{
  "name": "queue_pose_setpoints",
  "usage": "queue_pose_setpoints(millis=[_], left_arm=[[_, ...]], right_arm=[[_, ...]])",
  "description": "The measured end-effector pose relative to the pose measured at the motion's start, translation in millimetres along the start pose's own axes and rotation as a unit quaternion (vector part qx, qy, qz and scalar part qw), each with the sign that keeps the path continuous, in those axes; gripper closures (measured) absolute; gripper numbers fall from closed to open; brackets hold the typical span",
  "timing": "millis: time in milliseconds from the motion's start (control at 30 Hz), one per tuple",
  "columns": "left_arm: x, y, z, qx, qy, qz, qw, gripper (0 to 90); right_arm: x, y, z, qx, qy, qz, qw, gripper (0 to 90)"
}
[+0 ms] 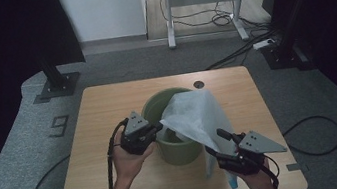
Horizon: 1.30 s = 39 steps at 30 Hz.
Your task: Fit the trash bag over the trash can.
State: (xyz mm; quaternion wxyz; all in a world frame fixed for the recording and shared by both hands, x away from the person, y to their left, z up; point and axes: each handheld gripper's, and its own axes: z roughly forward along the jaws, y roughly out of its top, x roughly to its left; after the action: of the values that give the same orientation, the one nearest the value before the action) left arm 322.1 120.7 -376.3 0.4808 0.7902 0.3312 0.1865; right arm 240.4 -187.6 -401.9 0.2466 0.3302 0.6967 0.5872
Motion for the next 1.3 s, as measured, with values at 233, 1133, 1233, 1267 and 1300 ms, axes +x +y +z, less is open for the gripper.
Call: queue_pose_setpoints(millis=[233,1133,1233,1267,1300], left_arm=[[13.6,-5.9,-4.1,0.002,0.018,-0.019,0.9997,89.7],[36.3,-8.3,-15.7,-0.002,0.040,-0.046,0.9982,89.6],[38.8,-9.1,-15.4,0.000,0.042,-0.048,0.9980,89.6],[39.1,-9.1,-15.4,-0.001,0.042,-0.049,0.9979,89.6],[39.5,-9.0,-15.5,-0.001,0.042,-0.050,0.9979,89.6]], right_arm=[[-0.4,-0.5,-18.8,-0.015,0.037,0.015,0.9991,32.4],[-95.6,-47.6,3.7,0.043,-0.038,0.095,0.9938,30.7],[-98.6,-58.2,8.1,0.051,-0.038,0.097,0.9932,29.7],[-98.9,-61.5,8.5,0.049,-0.037,0.100,0.9931,29.5],[-99.1,-63.1,8.6,0.048,-0.036,0.099,0.9932,29.3]])
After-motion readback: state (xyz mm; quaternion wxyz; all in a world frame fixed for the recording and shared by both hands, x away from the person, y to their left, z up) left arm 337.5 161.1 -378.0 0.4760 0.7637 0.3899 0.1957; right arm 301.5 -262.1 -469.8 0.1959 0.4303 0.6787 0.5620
